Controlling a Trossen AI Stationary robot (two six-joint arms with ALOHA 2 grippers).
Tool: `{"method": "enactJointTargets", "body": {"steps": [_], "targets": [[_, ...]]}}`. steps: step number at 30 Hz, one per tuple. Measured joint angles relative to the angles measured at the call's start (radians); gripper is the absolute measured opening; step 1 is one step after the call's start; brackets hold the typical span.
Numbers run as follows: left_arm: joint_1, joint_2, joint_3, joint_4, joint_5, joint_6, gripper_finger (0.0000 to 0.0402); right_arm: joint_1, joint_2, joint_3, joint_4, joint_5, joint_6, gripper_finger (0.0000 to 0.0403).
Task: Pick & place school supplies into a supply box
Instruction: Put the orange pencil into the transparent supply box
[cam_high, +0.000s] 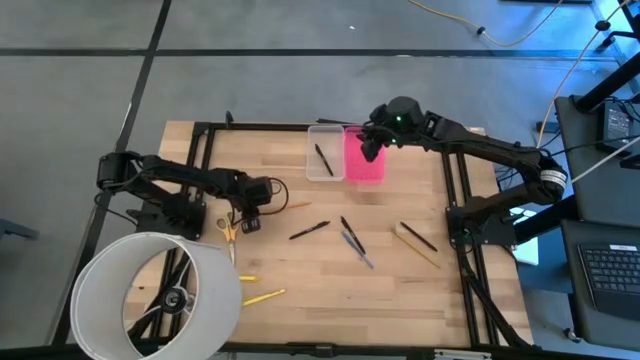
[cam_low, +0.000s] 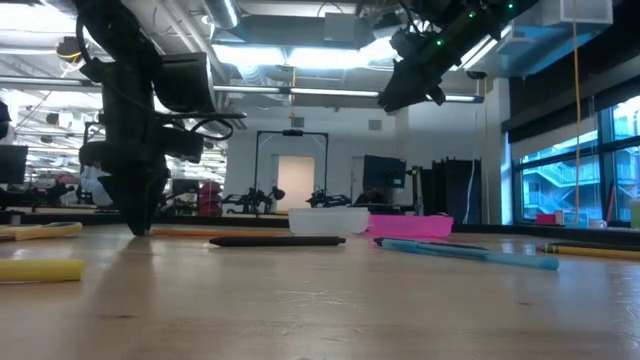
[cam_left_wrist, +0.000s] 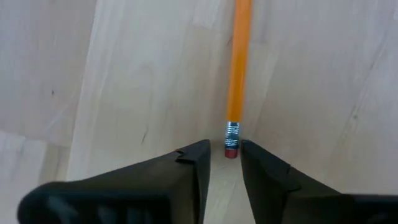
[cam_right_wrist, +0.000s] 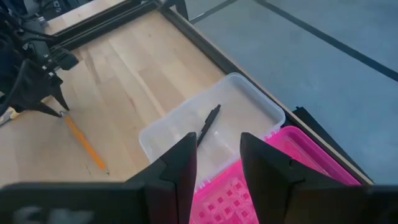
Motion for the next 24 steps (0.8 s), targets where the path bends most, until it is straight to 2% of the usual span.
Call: {"method": "enactJointTargets", "body": {"steps": [10,24], "targets": [[-0.036,0.084,0.014,-0.008,-0.03,0.014,0.0073,0.0,0.0,0.0,-0.015,0.0,0.0,0.0128],[-0.036,0.057,0.006,-0.005,-0.019,-0.052,0.0083,0.0,0.0,0.0,-0.015,-0.002,0.0,0.0128]]}}
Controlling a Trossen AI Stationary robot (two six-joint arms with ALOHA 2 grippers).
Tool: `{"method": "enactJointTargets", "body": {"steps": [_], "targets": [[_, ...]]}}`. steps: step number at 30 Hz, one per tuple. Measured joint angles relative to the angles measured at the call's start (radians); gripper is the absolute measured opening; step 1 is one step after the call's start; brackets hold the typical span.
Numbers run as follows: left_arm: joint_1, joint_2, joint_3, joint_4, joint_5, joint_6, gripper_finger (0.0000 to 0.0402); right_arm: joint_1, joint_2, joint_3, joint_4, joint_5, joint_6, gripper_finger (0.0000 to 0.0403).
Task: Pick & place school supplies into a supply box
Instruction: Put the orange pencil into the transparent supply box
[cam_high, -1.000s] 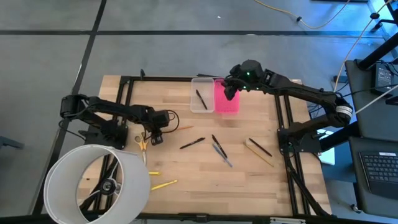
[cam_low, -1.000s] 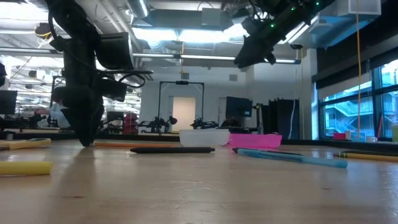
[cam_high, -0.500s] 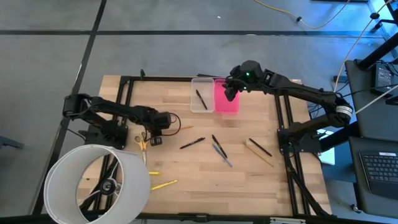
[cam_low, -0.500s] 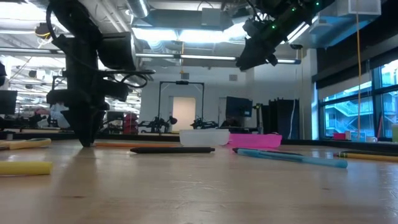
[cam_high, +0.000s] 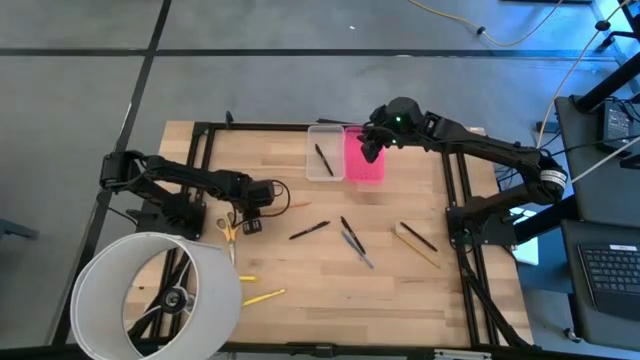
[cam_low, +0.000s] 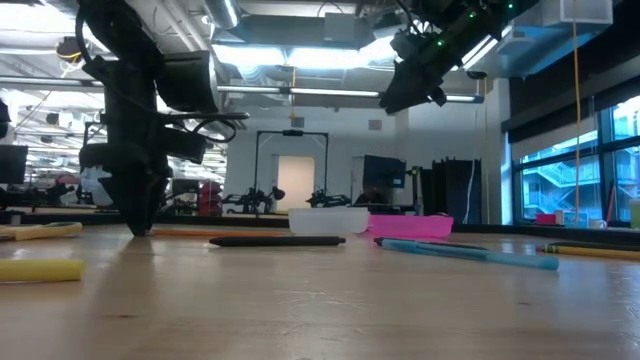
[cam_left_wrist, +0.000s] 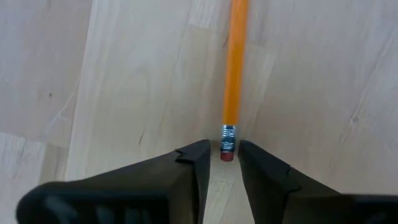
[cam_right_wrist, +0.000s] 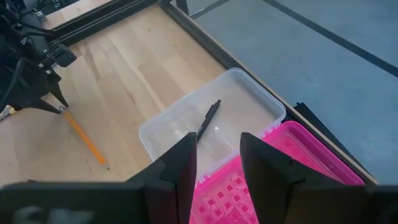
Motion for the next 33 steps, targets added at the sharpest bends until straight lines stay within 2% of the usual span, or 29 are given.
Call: {"method": "enactJointTargets", "body": {"steps": [6,14,25,31,33], "targets": [[0.0,0.0,0.0,-0.002,0.004,0.002,0.0059,0.0,0.0,0.0,0.0,-0.001,0.0,0.0128],[-0.001,0.0,0.004,-0.004,0.009,0.045,0.0008,0.0,0.0,0.0,0.0,-0.001,0.0,0.0128],[-0.001,0.006,0.107,-0.005,0.001,0.035,0.0006,0.0,0.0,0.0,0.0,-0.001,0.0,0.0128],[0.0,0.006,0.19,-0.001,-0.003,-0.054,0.0011,0.0,-0.02,-0.001,-0.027,0.0,-0.026,0.0128],[0.004,0.005,0.22,0.049,-0.004,-0.098,0.0011,-0.001,-0.044,-0.001,-0.046,0.0,-0.027,0.0128]]}}
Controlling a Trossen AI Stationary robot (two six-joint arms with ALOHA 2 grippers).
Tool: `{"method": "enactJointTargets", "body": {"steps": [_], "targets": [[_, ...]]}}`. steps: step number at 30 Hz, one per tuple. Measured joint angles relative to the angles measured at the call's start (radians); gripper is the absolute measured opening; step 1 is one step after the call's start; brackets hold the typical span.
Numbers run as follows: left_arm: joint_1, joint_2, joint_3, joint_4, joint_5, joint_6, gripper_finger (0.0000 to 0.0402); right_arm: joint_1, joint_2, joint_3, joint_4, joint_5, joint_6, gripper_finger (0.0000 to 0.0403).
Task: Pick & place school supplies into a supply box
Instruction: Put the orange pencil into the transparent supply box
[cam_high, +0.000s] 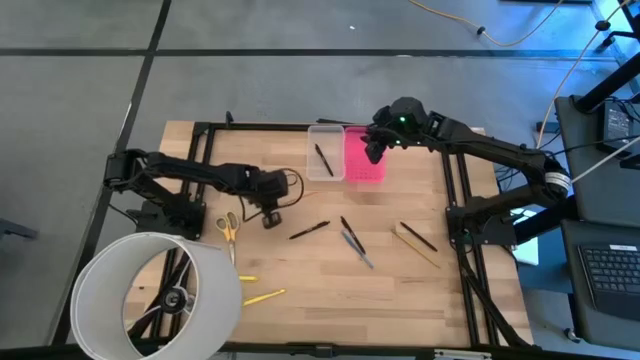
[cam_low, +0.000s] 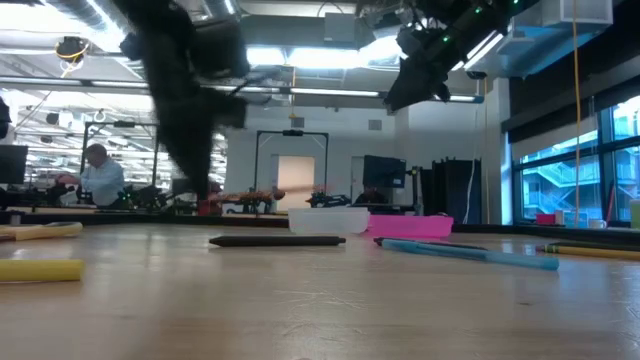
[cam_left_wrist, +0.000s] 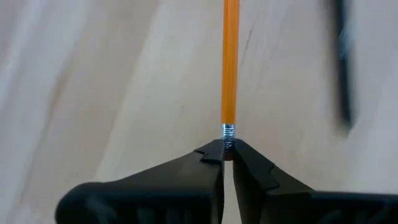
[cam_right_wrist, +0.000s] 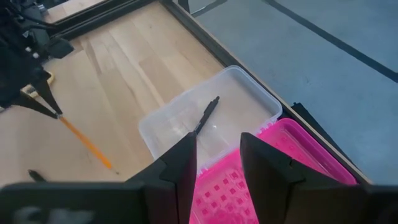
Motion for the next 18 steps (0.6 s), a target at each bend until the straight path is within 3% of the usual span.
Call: {"method": "enactJointTargets", "body": {"steps": [9,13,18], "targets": [[0.12,-0.002,0.051,0.406,-0.016,-0.195,0.0012,-0.001,-0.187,0.0,-0.032,0.07,0.002,0.0128],[0.181,0.004,0.051,0.474,-0.071,-0.34,0.0012,-0.001,-0.278,0.0,-0.039,0.07,0.005,0.0128],[0.23,0.068,0.051,0.496,-0.006,-0.413,0.0012,-0.001,-0.359,0.0,-0.072,0.071,0.007,0.0128]]}}
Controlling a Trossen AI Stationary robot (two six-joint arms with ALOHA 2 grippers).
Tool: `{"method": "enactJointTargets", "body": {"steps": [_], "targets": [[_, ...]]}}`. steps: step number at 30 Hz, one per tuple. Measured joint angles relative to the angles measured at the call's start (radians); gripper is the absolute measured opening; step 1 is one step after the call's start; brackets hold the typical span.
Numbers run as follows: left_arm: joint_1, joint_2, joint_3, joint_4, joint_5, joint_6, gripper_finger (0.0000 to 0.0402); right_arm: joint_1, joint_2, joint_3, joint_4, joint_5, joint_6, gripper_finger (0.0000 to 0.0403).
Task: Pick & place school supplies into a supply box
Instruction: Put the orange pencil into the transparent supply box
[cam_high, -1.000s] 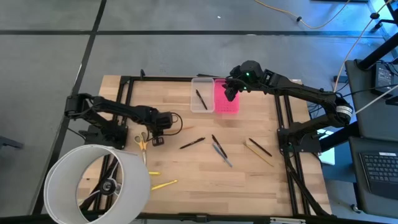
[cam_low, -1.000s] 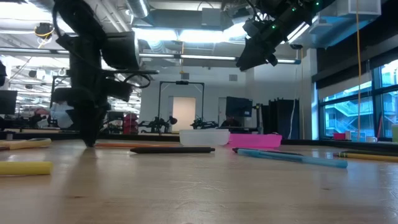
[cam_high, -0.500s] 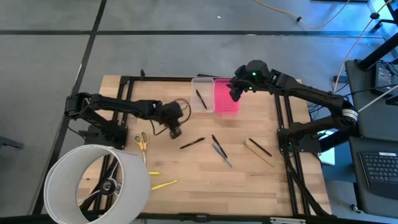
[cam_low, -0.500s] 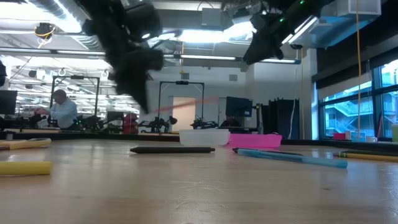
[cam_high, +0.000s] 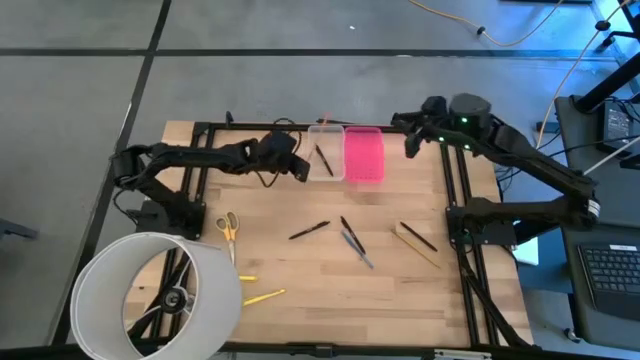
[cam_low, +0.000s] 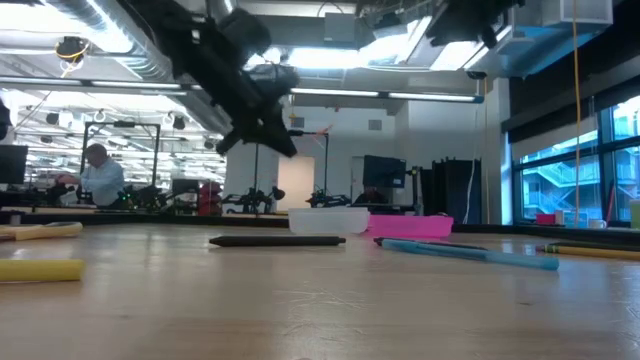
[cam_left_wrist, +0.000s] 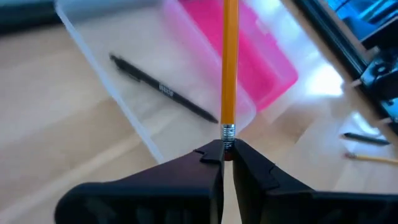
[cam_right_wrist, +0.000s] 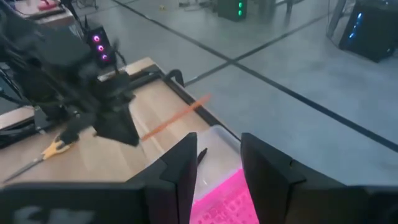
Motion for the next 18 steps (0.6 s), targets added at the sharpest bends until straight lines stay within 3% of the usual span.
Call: {"method": "enactJointTargets", "body": {"steps": [10,18], "targets": [[0.03,0.228,0.019,0.133,0.03,-0.068,0.0012,0.0,-0.024,0.0,-0.01,0.0,-0.001,0.0128],[0.055,0.336,0.18,-0.054,0.115,-0.033,0.0013,0.0,-0.006,0.0,-0.067,0.002,-0.005,0.0128]]}}
